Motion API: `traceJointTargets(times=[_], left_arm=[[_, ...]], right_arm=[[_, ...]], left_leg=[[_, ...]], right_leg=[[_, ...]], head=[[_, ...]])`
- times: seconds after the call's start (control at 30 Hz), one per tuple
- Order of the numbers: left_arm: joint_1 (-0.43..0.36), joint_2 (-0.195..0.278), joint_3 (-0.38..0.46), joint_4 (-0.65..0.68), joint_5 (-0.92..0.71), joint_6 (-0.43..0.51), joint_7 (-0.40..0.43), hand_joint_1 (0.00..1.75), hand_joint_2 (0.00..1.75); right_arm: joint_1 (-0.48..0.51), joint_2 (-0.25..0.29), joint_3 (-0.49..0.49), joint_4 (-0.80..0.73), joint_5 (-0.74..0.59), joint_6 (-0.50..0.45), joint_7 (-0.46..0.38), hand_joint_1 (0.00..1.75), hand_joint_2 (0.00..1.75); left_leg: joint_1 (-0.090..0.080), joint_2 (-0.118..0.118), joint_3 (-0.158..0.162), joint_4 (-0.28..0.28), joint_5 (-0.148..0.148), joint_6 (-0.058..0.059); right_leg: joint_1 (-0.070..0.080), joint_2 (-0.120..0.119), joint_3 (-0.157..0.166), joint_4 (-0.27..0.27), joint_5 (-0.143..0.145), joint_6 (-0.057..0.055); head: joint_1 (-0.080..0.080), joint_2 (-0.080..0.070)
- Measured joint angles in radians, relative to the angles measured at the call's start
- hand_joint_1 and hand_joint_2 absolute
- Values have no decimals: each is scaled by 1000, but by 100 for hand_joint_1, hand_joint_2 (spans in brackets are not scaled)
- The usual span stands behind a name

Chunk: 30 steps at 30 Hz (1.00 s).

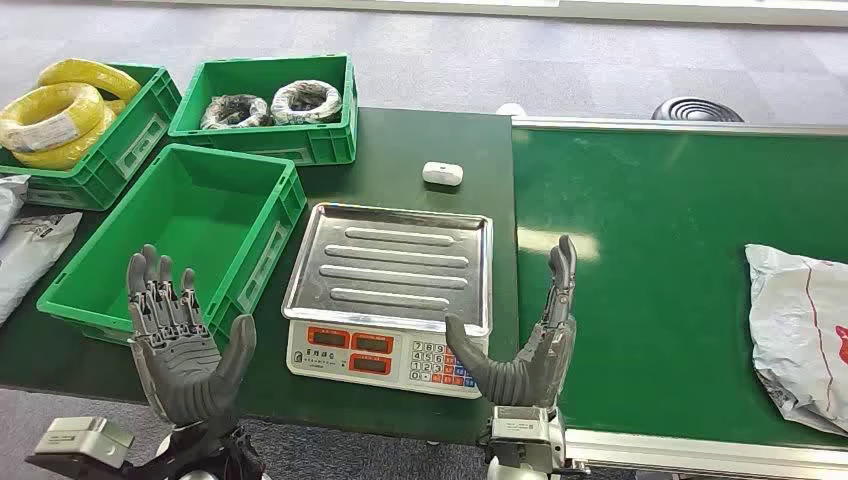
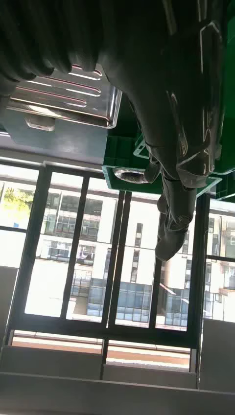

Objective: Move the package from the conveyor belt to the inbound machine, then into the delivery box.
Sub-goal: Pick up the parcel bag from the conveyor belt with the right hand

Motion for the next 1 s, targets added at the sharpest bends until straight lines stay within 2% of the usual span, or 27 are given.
traceJointTargets(times=[0.23, 0.33, 0.47, 0.6, 0.7, 0.77, 0.87, 0.93, 1.0], left_arm=[[6, -2, 2, 1, 0, 1, 0, 0, 175], [8, -6, 3, 7, 8, -3, 0, 0, 175], [14, -15, 9, 36, 28, -8, 0, 0, 175], [16, -27, 18, 66, 30, -23, 0, 0, 175], [16, -44, 36, 88, 30, -52, 0, 0, 175], [14, -56, 55, 97, 31, -76, 0, 0, 175], [12, -68, 88, 104, 32, -106, 0, 0, 175], [8, -74, 106, 107, 33, -116, 0, 0, 175], [3, -79, 120, 108, 33, -122, 0, 0, 175]], right_arm=[[-5, -3, -6, 7, 47, -1, 11, 0, 175], [0, 25, -63, 3, 216, -2, 21, 0, 175], [-3, 94, -302, -70, 547, -4, 98, 0, 175], [-22, 120, -520, -136, 675, -4, 165, 0, 175], [-77, 114, -681, -126, 855, -4, 288, 0, 175], [-142, 59, -783, -48, 948, 8, 421, 0, 175], [-266, -91, -882, 166, 982, 56, 601, 0, 175], [-360, -199, -924, 349, 971, 87, 660, 0, 175], [-442, -292, -956, 532, 950, 111, 684, 0, 175]], left_leg=[[0, 0, 0, 0, 0, 0], [0, 0, 0, 0, 0, 0], [0, -1, 1, 0, 0, 0], [-1, 0, 2, 1, 0, 0], [-1, 0, 2, 1, 0, 0], [-1, 0, 3, 1, 0, 1], [-1, -1, 2, 2, 1, 2], [-1, -1, 2, 4, 2, 3], [-1, -2, 2, 4, 2, 4]], right_leg=[[0, 0, 0, 0, 0, 0], [0, 0, 0, 0, 0, 0], [0, -1, 1, 0, 0, 0], [-1, 0, 2, -1, 0, 0], [-1, 0, 3, -1, 1, 1], [-1, 0, 4, -1, 1, 2], [-1, 0, 5, -2, 3, 4], [-2, -1, 5, -2, 4, 5], [-2, -1, 5, -2, 5, 5]], head=[[0, 0], [0, 0], [0, 0], [0, 0], [0, 0], [0, 0], [0, 0], [0, 0], [0, 0]])
